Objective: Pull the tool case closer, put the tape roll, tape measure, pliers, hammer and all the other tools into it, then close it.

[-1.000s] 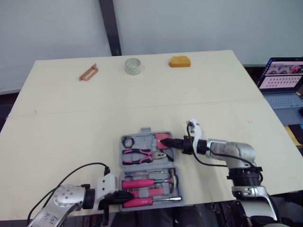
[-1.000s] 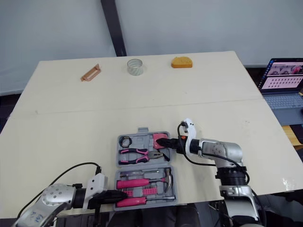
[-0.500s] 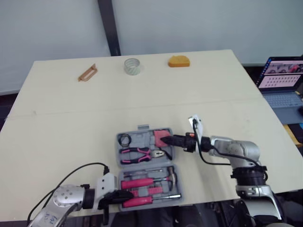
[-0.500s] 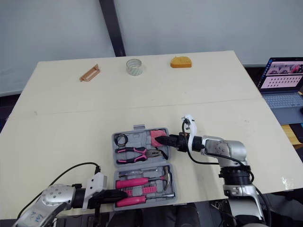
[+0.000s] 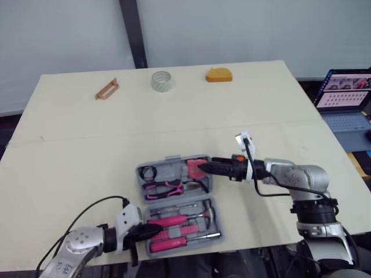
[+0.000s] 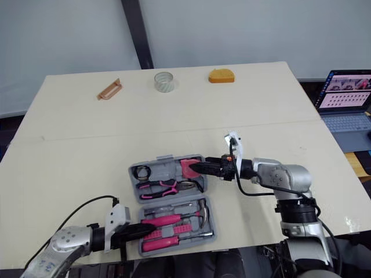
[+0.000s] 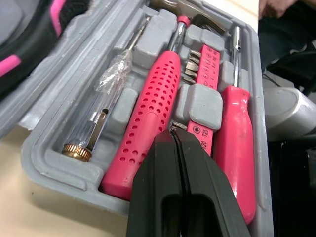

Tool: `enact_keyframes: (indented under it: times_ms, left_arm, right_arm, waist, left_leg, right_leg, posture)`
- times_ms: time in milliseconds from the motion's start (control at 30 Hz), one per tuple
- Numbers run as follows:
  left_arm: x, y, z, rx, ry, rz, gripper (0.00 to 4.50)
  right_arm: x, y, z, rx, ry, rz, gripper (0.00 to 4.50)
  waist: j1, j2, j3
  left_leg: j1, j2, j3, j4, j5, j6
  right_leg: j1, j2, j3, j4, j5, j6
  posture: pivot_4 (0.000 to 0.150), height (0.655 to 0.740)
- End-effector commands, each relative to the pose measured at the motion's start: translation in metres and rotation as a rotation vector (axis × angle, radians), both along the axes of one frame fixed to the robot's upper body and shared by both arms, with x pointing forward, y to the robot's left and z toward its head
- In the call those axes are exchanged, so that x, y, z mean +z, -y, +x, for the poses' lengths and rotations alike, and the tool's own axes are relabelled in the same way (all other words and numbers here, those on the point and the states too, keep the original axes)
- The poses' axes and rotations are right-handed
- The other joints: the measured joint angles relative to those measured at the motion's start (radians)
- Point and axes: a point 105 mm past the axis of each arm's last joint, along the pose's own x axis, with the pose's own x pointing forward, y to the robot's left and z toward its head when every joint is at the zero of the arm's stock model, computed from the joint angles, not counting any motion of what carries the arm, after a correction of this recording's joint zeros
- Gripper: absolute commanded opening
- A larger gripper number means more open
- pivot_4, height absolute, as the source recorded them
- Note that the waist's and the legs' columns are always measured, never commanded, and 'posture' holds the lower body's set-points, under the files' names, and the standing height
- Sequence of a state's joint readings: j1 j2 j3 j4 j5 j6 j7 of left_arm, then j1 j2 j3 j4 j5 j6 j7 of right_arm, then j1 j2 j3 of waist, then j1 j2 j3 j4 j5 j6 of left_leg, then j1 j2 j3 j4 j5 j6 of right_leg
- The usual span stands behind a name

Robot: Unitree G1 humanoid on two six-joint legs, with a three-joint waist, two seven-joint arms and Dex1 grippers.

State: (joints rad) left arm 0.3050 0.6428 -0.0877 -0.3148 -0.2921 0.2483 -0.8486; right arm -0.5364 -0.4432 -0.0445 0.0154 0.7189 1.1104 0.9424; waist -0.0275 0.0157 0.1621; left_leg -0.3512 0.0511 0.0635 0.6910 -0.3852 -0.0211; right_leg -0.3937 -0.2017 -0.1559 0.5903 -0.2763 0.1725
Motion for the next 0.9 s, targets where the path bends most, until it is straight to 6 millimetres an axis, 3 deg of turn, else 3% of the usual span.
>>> enact_keyframes:
  times_ms: [33, 367, 600, 800, 900]
  left_arm:
    - [-0.002, -0.008, -0.002, 0.043, -0.007, 0.021, 0.00]
    - [-0.002, -0.006, -0.004, 0.056, -0.012, 0.015, 0.00]
    - [0.001, -0.004, 0.001, 0.090, 0.001, -0.009, 0.00]
    - [0.022, -0.013, -0.002, 0.178, 0.007, -0.069, 0.00]
    - [0.039, -0.026, -0.014, 0.211, -0.019, -0.088, 0.00]
  right_arm:
    - [0.017, -0.005, -0.009, 0.067, 0.058, 0.042, 4.45]
    - [0.032, -0.010, -0.038, 0.234, 0.125, 0.012, 4.45]
    - [0.024, -0.011, -0.059, 0.335, 0.145, -0.079, 4.45]
    - [0.019, -0.009, -0.068, 0.381, 0.157, -0.118, 4.45]
    - [0.018, -0.007, -0.076, 0.410, 0.156, -0.131, 4.45]
  waist:
    - [0.000, 0.000, 0.000]
    - [0.001, 0.000, 0.000]
    - [0.005, 0.000, 0.000]
    - [0.003, -0.001, 0.000]
    - [0.004, -0.002, 0.001]
  left_leg:
    - [0.000, 0.000, 0.000, 0.000, 0.000, 0.000]
    - [0.000, 0.000, 0.000, 0.000, 0.000, 0.000]
    - [0.000, 0.000, 0.000, 0.000, 0.000, 0.000]
    - [-0.001, 0.000, 0.000, 0.001, 0.000, 0.000]
    - [-0.001, 0.000, 0.000, 0.000, 0.000, 0.000]
  right_leg:
    - [0.000, 0.000, 0.000, 0.000, 0.000, 0.000]
    - [0.000, 0.000, 0.000, -0.001, 0.000, 0.000]
    - [0.000, 0.000, 0.000, -0.001, 0.000, 0.000]
    - [0.000, 0.000, 0.000, -0.001, 0.000, 0.000]
    - [0.000, 0.000, 0.000, -0.002, 0.000, 0.000]
  posture:
    - [0.150, 0.7400]
    - [0.150, 0.7400]
    - [0.150, 0.7400]
    - [0.150, 0.7400]
    - [0.150, 0.7400]
